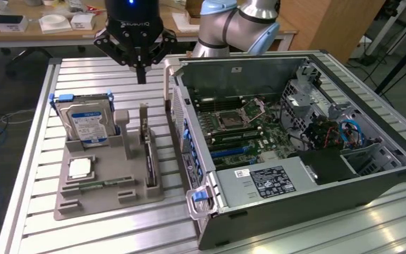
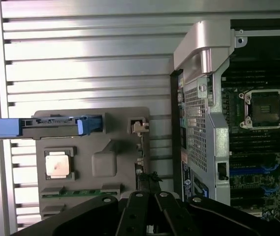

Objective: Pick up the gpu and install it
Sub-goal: 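Reach for the gpu, then pick up the gpu and move the gpu toward the slot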

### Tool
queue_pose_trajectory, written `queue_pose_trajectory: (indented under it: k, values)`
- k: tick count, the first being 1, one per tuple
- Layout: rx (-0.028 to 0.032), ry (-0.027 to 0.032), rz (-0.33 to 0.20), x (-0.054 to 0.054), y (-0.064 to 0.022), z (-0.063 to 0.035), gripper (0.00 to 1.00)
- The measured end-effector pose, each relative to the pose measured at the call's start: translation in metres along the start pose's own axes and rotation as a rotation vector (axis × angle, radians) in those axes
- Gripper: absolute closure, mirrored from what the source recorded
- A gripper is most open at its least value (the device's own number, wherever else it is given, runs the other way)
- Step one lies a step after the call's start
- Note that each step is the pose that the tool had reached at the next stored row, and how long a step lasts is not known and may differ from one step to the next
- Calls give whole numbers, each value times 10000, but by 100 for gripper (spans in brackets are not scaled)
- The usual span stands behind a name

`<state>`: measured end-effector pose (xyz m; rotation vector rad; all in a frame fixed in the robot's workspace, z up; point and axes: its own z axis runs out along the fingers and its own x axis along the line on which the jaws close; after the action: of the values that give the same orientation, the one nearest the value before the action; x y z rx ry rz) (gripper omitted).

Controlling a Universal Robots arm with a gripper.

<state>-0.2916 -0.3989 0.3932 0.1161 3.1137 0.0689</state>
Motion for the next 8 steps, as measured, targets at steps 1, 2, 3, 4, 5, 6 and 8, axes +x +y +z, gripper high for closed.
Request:
queue_pose_trajectory:
  k: [1, 2, 3, 4, 5, 6, 8]
  values:
    - [0, 0, 0, 9, -1, 0, 89]
    - [0, 0, 0, 12, -1, 0, 89]
    - [0, 0, -1, 11, -1, 0, 89]
    - [0, 0, -1, 11, -1, 0, 89]
    - [0, 0, 0, 12, -1, -1, 89]
    - [0, 0, 0, 12, -1, 0, 89]
    - [0, 0, 0, 12, -1, -1, 89]
